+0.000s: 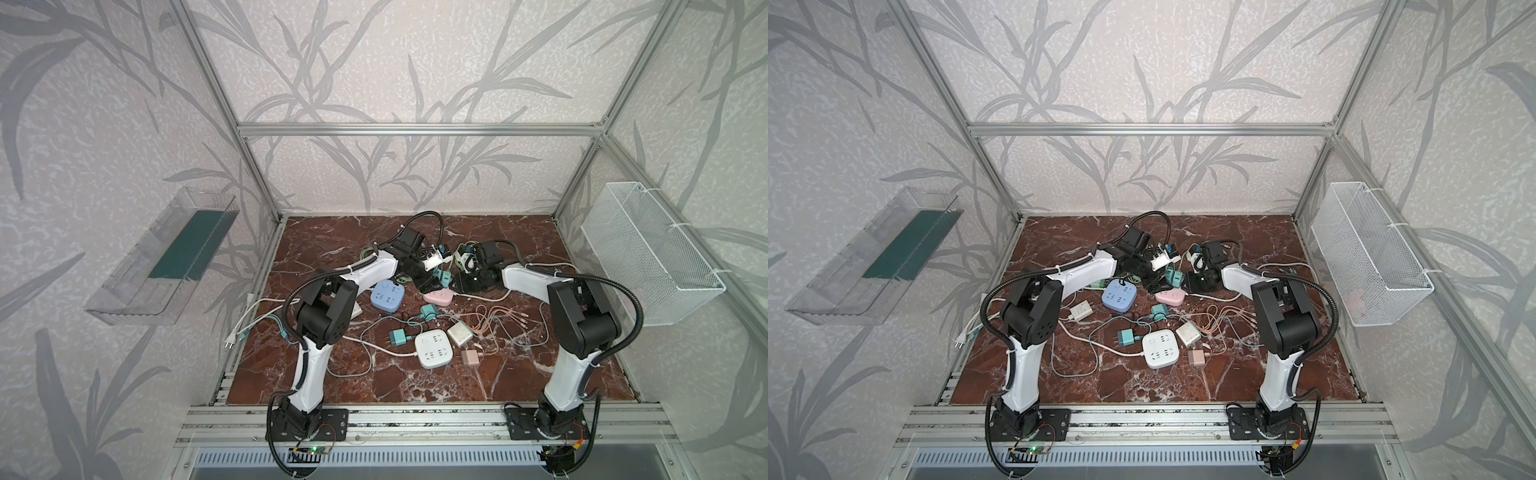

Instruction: Pull the plug off the socket

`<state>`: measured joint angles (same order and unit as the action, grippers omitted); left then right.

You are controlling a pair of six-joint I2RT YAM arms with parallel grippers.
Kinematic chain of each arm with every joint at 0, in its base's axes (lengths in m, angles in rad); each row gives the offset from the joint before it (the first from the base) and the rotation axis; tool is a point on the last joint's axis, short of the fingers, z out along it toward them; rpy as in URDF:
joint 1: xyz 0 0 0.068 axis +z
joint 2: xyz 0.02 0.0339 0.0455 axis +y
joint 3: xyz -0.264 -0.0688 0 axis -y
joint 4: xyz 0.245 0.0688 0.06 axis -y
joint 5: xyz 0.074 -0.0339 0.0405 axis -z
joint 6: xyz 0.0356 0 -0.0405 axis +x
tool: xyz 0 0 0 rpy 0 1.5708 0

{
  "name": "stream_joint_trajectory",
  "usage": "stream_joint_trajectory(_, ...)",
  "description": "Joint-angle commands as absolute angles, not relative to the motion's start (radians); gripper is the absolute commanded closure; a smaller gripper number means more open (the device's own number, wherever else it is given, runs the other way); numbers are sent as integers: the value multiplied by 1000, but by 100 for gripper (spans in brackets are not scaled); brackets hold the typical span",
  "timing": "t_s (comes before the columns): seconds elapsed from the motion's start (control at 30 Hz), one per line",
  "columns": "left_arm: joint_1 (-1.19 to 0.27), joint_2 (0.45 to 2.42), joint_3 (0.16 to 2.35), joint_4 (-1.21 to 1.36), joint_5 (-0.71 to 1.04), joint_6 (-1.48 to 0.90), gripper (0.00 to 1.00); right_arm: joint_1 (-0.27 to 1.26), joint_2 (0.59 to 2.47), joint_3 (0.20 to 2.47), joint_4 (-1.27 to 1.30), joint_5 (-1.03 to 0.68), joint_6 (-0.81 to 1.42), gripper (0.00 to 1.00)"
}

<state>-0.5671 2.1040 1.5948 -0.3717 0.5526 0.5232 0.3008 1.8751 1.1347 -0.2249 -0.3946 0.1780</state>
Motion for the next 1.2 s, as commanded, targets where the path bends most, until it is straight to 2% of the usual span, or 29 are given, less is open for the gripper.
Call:
stream_joint_trajectory(0.0,-565,2130,1644,-411,583,576,23,283,1890,1161,-280,-397,147,65)
stream_joint_trajectory(0.47,-587,2167,1658,-415,593,561,34,267,1862,1132,-268,-417,145,63)
stream_joint_trajectory(0.67,-606,2175,1654,-384,526,526,50,267,1843,1129,-269,-428,147,62)
stream_joint_trajectory(0.9,-632,2189,1654,-331,436,444,63,263,1819,1126,-291,-425,141,61)
stream_joint_trajectory(1.17,-654,2200,1665,-312,355,380,64,251,1797,1105,-289,-432,144,60)
